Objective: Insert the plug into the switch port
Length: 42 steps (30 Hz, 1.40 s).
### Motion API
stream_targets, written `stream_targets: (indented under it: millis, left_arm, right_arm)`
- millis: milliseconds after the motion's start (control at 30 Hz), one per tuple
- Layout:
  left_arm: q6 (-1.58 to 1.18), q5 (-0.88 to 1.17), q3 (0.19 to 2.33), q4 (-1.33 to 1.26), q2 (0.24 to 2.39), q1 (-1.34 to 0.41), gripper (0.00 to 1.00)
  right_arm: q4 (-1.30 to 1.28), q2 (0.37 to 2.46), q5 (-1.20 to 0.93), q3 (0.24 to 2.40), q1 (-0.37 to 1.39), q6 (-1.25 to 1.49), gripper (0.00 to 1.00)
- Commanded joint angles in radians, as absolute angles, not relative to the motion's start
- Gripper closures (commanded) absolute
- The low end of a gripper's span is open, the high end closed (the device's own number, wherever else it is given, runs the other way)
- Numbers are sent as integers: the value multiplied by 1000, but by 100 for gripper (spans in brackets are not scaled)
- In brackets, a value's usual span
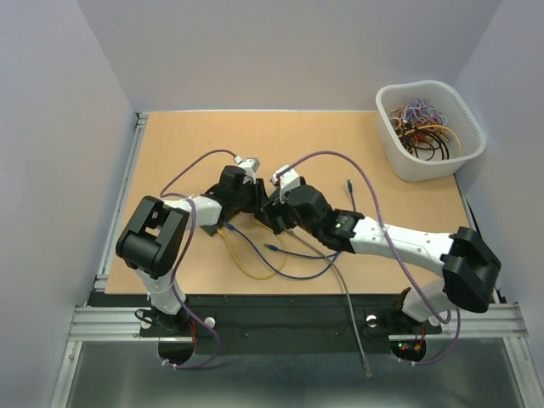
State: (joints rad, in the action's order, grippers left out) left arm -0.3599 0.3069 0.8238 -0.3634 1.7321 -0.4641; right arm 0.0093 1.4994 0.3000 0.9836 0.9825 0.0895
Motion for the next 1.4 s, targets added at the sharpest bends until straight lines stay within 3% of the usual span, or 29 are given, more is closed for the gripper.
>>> stream_targets:
  millis: [0,133,467,933,1367]
  left_arm:
    - [-353,313,815,-305,1657,-469,50]
    - [-365,305,773,-317,1600,-469,50]
    - [-396,256,681,-362,1471,-471,50]
    - [-391,256,660,-379,1471,-471,50]
    - [-390,264,666,-385,1488,-471,50]
  right_arm:
    - [12,1422,474,959,948,173,10]
    - [-73,1404,539,930,780,291,10]
    - [-75,1436,333,856,451,396,16]
    - [-57,1657,198,956,249,391,37]
    - [-28,1762,144,1008,241,394,55]
